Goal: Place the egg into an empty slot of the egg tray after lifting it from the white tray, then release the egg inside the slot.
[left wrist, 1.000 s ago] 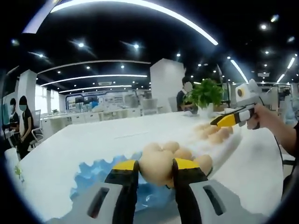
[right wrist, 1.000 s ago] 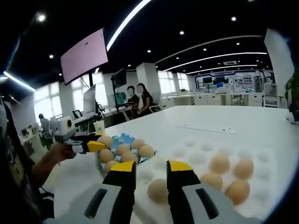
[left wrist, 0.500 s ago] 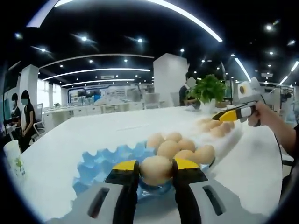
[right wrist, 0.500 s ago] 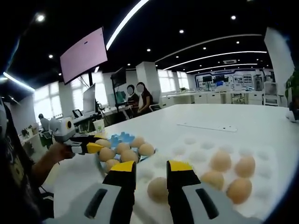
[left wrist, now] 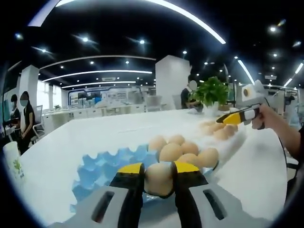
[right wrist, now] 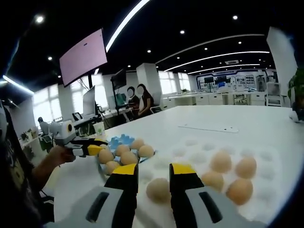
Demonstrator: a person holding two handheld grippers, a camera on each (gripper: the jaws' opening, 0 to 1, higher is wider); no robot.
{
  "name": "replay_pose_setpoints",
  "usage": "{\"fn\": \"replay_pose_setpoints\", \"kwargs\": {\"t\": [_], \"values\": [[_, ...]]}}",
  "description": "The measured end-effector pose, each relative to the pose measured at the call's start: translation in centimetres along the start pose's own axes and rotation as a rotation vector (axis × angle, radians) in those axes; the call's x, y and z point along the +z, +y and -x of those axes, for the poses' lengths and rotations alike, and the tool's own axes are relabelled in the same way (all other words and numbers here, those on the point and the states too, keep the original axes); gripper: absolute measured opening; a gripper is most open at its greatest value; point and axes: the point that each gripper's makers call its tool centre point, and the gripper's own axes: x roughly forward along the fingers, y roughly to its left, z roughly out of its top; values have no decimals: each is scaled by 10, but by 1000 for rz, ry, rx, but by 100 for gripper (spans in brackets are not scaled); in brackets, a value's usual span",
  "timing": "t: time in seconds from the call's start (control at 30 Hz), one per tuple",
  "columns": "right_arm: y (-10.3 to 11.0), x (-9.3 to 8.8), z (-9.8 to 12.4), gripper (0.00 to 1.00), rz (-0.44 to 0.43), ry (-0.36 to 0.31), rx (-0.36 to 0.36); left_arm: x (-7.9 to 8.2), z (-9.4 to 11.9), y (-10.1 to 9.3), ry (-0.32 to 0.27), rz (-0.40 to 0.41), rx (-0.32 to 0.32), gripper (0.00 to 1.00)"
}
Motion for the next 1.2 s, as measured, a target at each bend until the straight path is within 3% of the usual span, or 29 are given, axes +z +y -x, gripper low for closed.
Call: {"fn": "replay_pose_setpoints", "kwargs": {"t": [0.07,0.7,1.2], "values": [[-2,1,1,27,5,0,-5,2,2,5,-3,-11,28,26],[-30,19,26,27,55,-32,-103,4,5,3,9,-4,29,37],[-60,7,41,28,122,29,-227,10,6,-1,3,-1,15,39]]}}
